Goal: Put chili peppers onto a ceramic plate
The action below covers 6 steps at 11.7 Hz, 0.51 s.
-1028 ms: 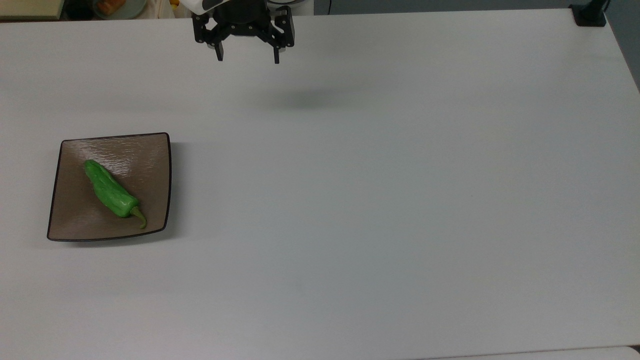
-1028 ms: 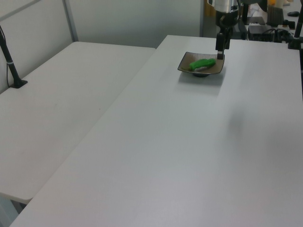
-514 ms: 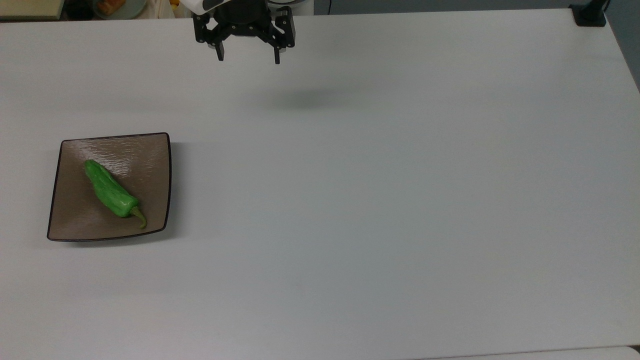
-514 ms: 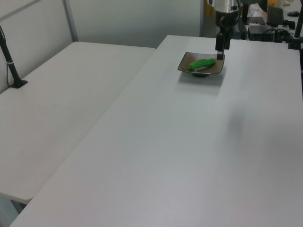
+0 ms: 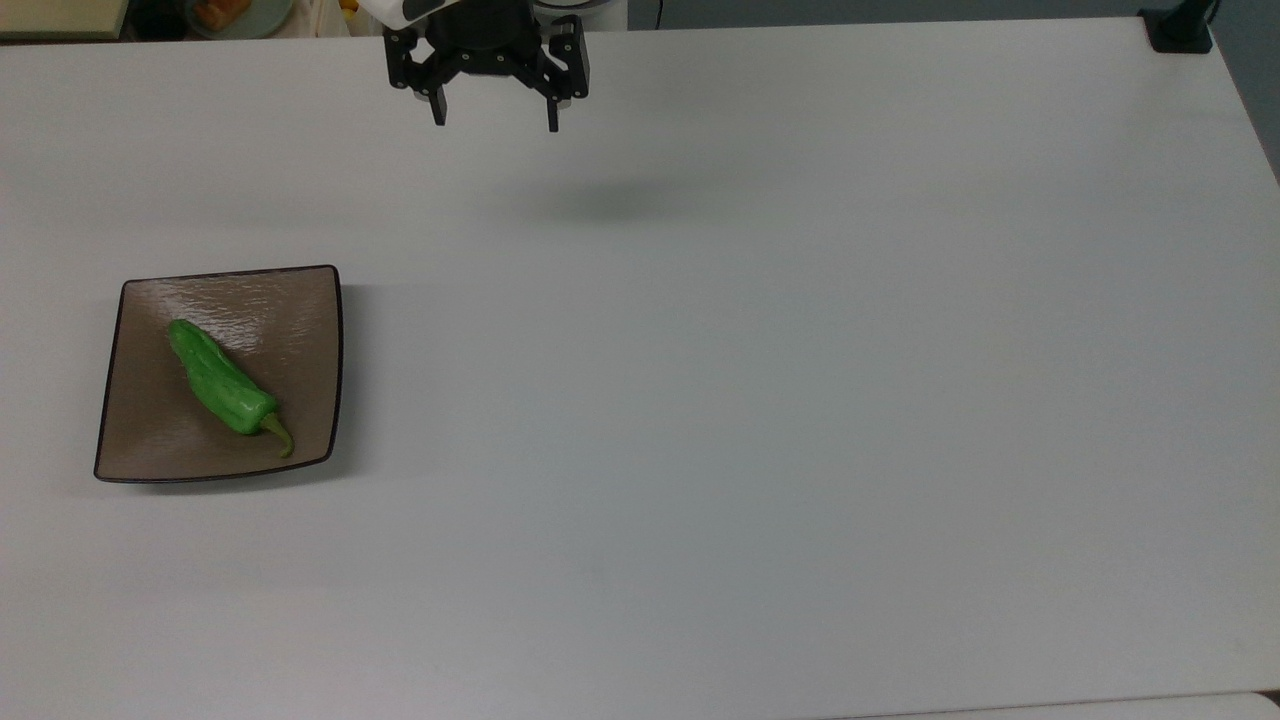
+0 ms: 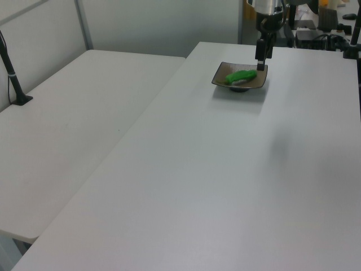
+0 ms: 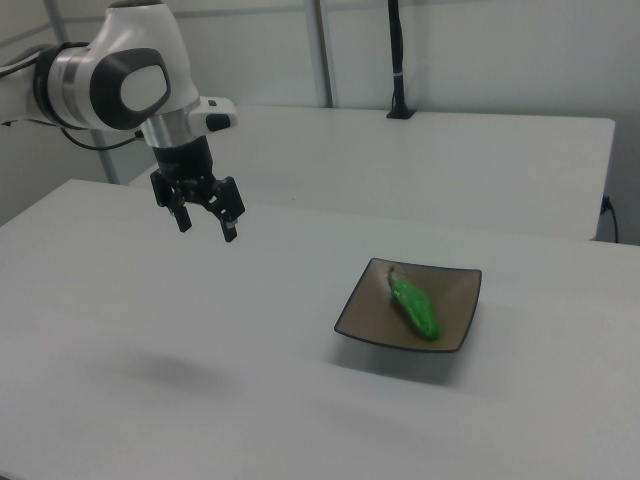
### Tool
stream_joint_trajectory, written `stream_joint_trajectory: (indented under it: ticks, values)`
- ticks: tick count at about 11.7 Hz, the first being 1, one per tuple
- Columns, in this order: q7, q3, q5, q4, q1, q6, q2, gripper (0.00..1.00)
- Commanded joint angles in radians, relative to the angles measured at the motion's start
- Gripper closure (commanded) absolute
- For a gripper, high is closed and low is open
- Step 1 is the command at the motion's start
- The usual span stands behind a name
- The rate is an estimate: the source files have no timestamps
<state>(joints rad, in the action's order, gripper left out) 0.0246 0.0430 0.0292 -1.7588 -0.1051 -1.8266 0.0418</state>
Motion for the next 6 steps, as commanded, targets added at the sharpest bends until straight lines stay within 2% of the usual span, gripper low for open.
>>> stream_joint_trajectory:
  ticks: [1, 6]
  values:
    - [0.014, 0.006, 0.009, 0.002, -0.010, -0.039, 0.006, 0.00]
    - [0.021, 0.008, 0.003, 0.006, -0.011, -0.059, 0.006, 0.00]
